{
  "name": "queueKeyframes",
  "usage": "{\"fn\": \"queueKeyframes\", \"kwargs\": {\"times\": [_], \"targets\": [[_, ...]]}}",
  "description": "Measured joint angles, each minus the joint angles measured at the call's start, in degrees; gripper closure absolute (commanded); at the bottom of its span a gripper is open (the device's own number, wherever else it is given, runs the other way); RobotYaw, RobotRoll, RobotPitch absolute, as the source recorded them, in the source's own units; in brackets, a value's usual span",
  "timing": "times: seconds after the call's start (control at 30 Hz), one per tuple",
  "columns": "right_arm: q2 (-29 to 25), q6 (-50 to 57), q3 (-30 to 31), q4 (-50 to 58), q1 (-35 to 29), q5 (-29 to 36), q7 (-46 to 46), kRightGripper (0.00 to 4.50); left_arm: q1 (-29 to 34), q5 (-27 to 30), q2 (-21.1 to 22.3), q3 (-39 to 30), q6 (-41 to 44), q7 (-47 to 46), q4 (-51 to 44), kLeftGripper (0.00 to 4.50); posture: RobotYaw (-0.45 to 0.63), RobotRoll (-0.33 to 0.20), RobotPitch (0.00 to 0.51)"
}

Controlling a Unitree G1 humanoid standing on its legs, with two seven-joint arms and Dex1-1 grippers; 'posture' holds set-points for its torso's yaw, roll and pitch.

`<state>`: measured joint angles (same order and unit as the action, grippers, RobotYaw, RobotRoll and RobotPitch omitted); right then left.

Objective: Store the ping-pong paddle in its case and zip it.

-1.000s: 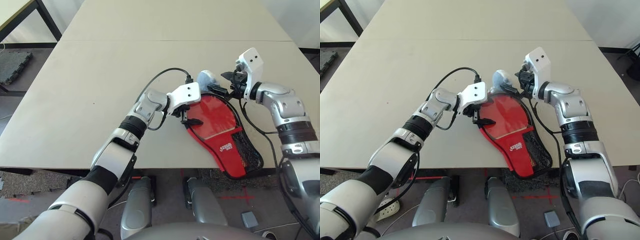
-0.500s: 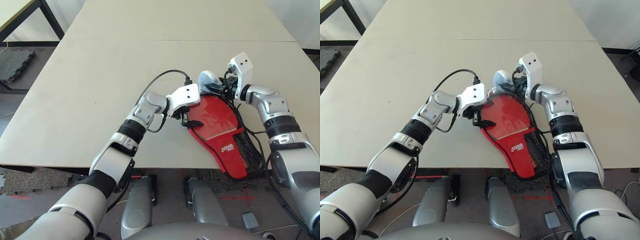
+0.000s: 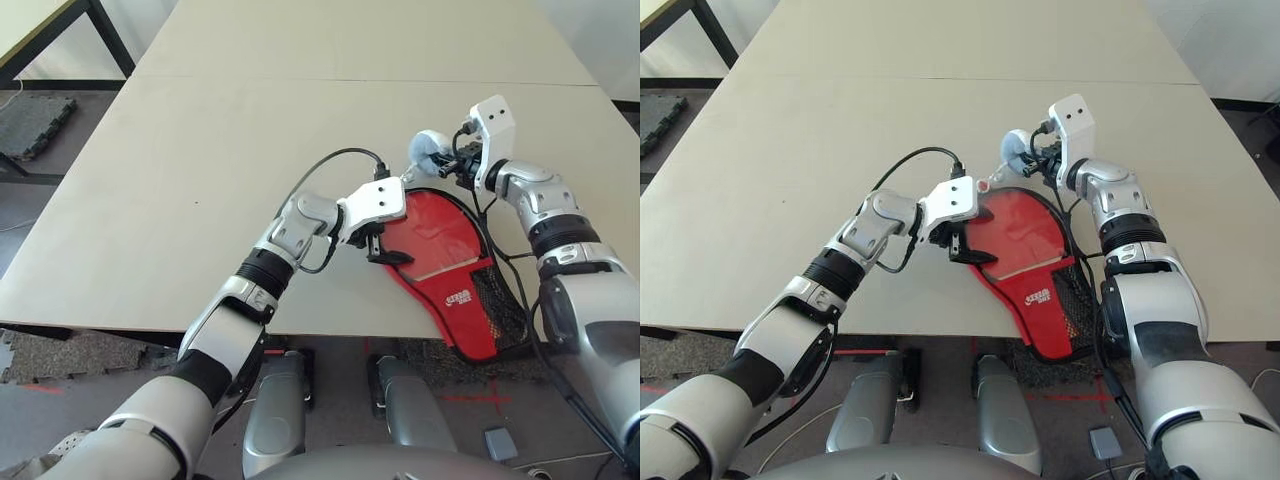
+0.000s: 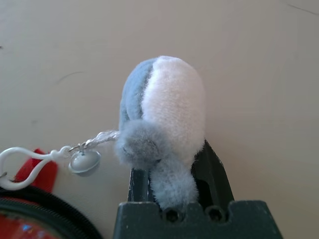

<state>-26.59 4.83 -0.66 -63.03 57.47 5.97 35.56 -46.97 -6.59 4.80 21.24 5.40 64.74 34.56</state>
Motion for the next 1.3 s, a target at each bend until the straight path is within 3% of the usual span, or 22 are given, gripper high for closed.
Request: {"fn": "queueKeyframes", "kwargs": {"times": [0.2, 0.53, 0.8, 1.0, 1.3], "targets": [[-0.71, -1.75, -0.15, -2.59, 0.75, -0.95, -2.77, 4.33, 0.12, 0.13, -0.24, 0.34, 0.41, 0.0, -0.16, 0.0, 0.04, 0.0, 0.22], [-6.32, -1.92, -2.51, -4.86, -0.21, -2.16, -7.74, 4.33, 0.1, 0.26, -0.4, 0.41, 0.4, 0.0, -0.07, 0.0, 0.02, 0.0, 0.221], [-9.7, -1.71, -4.19, -3.8, -3.09, -2.11, -5.91, 4.33, -0.17, 0.26, -0.97, 0.71, 0.17, 0.0, 0.61, 0.0, 0.01, 0.0, 0.219], [-15.35, 2.03, -4.76, 3.02, -8.93, -1.31, 1.48, 4.33, -1.44, 0.26, -1.6, 1.18, -0.56, -0.01, 2.49, 0.0, -0.02, 0.0, 0.217], [-24.34, 14.07, -7.08, 23.56, -24.03, 2.55, 9.97, 4.33, -2.94, 0.26, -2.46, 1.33, -2.64, -0.02, 5.83, 0.0, -0.05, 0.0, 0.217]]}}
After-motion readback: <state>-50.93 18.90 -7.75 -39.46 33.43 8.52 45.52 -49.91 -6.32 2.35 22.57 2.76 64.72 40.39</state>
